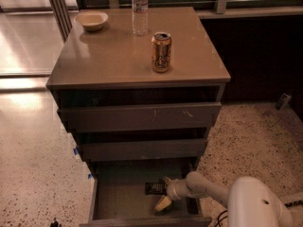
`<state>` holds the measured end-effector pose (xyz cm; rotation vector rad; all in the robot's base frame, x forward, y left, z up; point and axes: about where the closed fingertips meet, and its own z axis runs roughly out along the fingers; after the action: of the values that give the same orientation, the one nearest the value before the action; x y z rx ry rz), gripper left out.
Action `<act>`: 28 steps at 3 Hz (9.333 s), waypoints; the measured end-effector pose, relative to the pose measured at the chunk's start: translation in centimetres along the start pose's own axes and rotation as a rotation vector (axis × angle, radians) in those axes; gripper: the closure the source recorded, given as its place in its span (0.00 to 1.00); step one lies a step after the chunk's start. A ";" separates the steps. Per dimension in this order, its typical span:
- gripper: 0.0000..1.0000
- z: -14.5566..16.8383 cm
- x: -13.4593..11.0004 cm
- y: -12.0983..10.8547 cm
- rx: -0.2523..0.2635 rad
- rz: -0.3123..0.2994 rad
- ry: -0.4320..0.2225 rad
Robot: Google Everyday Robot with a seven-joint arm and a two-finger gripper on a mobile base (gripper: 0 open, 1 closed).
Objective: Pick rxbar chocolate from bottom drawer and place on counter
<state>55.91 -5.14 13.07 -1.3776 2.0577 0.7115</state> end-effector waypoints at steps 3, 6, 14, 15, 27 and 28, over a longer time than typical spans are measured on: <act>0.23 3.1 0.6 -1.5 0.055 -0.085 -0.042; 0.96 2.8 -0.3 -1.8 0.082 -0.113 -0.051; 1.00 -20.8 -18.9 2.5 0.251 -0.137 -0.046; 1.00 -27.1 -26.0 4.9 0.239 -0.128 -0.073; 1.00 -60.3 -52.2 -4.8 0.568 -0.077 -0.029; 1.00 -59.5 -50.8 -7.0 0.519 0.023 -0.047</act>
Offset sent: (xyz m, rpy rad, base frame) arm 0.0199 0.0099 -0.0315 0.0089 -0.1171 0.0167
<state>69.34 -16.20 89.71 -1.0286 2.0307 0.1867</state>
